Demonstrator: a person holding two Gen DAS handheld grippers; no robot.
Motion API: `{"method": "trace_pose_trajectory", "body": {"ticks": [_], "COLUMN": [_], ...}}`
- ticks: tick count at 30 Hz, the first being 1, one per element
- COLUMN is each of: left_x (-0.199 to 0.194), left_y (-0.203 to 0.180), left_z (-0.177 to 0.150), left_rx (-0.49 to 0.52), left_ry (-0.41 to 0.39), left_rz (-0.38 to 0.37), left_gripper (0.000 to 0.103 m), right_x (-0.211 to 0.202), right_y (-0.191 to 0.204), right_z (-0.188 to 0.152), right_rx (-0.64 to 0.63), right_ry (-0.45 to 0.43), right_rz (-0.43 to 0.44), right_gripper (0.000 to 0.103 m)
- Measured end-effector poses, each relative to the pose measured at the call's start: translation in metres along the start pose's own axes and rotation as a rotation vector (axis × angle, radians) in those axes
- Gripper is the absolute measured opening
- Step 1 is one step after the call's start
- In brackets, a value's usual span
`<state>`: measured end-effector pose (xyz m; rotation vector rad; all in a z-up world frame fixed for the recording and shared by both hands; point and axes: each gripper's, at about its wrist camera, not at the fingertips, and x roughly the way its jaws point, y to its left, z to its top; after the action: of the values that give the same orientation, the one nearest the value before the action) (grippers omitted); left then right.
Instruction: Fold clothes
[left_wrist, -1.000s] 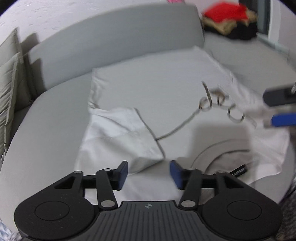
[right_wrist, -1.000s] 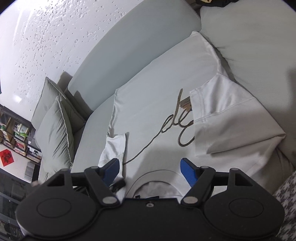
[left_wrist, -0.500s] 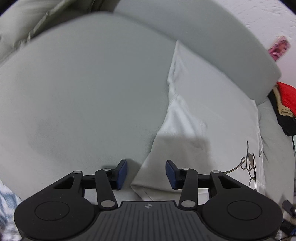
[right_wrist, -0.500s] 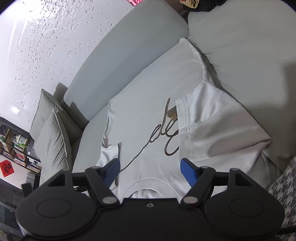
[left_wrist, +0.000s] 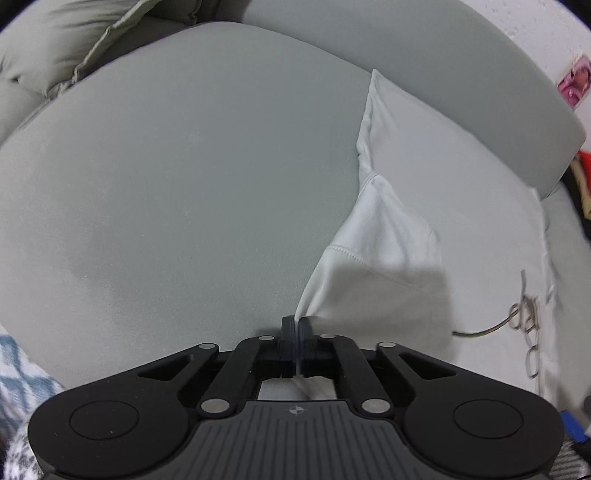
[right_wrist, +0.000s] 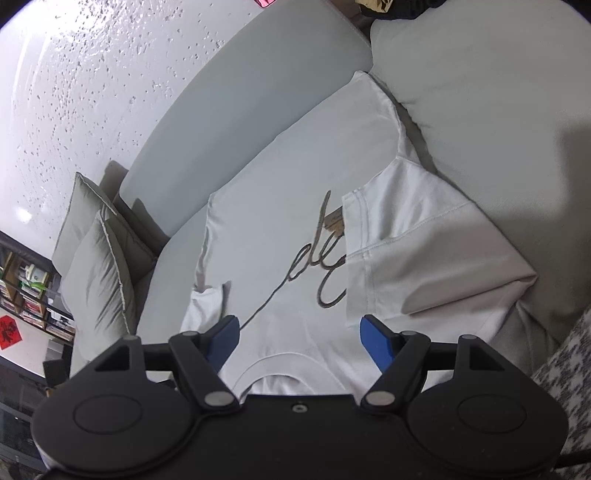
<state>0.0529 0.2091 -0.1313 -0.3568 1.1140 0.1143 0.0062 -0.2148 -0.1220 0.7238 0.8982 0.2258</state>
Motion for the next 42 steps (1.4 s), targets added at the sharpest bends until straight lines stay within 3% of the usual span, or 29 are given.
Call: {"method": "trace_pose_trajectory", "body": {"ticks": [2,4,7,8,10,11,16,20,21,23,25,28,30,31,36,39,41,42], "left_x": [-0.011,-0.026,-0.037,-0.030,-0.016,-0.005,0.055,0.063,0.051,0.028,0.007,0.004,0.028,0.037,0.016,-0.005,-0.016,-0.018], "left_y": [-0.004,-0.011,-0.029,-0.036,-0.050,-0.056,-0.076,-0.086,-0.083,-0.078,-0.072,-0.056,-0.045,-0.041,-0.044,-0.047,-0.049,-0.052], "left_z": [-0.003,-0.008,-0.009,-0.004,0.004,0.010,0.039,0.040,0.038,0.033,0.028,0.018,0.016,0.014,-0.010,-0.027,-0.035,-0.037], "left_rx": [0.019,0.056,0.159,0.182,0.226,0.239,0.231,0.258,0.243,0.213,0.183,0.142,0.092,0.067,0.133,0.177,0.178,0.193], "left_ry": [-0.033,-0.123,-0.231,-0.228,-0.222,-0.215,-0.128,-0.118,-0.135,-0.168,-0.197,-0.180,-0.078,-0.034,-0.034,-0.071,-0.118,-0.133], "left_rz": [0.034,0.062,0.029,0.013,-0.016,-0.020,-0.025,-0.008,-0.046,-0.122,-0.189,-0.161,-0.104,-0.078,-0.060,-0.050,-0.056,-0.061], "left_gripper": [0.016,0.024,0.022,0.022,0.021,0.019,0.015,0.014,0.013,0.013,0.019,0.019,0.018,0.009,0.015,0.016,0.036,0.037], "right_x": [-0.001,-0.007,-0.014,-0.014,-0.005,0.002,0.056,0.098,0.099,0.091,0.068,0.037,0.030,0.032,0.025,0.008,-0.002,-0.007], "right_y": [-0.001,-0.003,-0.009,-0.011,-0.016,-0.019,-0.033,-0.036,-0.032,-0.024,-0.020,-0.023,-0.031,-0.036,-0.051,-0.050,-0.049,-0.049], "right_z": [0.003,0.008,0.019,0.025,0.038,0.045,0.072,0.079,0.078,0.079,0.075,0.065,0.055,0.051,0.026,0.023,0.022,0.021], "right_rx": [-0.008,-0.025,-0.049,-0.057,-0.080,-0.082,-0.051,-0.056,-0.085,-0.095,-0.071,-0.082,-0.092,-0.096,-0.132,-0.119,-0.106,-0.100], "right_ry": [-0.005,-0.042,-0.138,-0.166,-0.203,-0.206,-0.108,-0.019,-0.027,-0.030,-0.058,-0.071,-0.047,-0.027,0.034,-0.005,-0.041,-0.059], "right_rz": [-0.012,-0.030,-0.112,-0.156,-0.251,-0.275,-0.260,-0.222,-0.236,-0.243,-0.196,-0.188,-0.207,-0.234,-0.364,-0.353,-0.338,-0.330], "right_gripper": [0.072,0.072,0.067,0.051,0.033,0.031,0.031,0.033,0.033,0.033,0.033,0.033,0.033,0.033,0.034,0.034,0.034,0.034]}}
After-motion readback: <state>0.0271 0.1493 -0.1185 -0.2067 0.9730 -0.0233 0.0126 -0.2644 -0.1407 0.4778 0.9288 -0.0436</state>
